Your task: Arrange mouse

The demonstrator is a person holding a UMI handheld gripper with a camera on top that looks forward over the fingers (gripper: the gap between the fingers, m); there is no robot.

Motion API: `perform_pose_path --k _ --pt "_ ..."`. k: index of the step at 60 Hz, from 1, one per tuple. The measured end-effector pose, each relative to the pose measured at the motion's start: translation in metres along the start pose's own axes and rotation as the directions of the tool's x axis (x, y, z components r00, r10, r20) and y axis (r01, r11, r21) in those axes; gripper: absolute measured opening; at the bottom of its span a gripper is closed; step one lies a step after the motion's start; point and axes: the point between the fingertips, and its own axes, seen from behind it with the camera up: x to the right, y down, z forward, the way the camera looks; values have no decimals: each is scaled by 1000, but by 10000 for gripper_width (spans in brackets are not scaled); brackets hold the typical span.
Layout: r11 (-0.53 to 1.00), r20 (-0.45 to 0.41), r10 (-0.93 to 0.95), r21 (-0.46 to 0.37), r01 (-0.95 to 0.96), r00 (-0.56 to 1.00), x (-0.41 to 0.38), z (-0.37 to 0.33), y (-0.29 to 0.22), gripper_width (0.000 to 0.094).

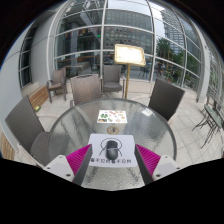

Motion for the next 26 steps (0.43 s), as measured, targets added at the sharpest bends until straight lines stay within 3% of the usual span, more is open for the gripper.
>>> perform_pose_path --k 26 --pt "1000 -19 15 -15 -16 1000 6 -55 41 858"
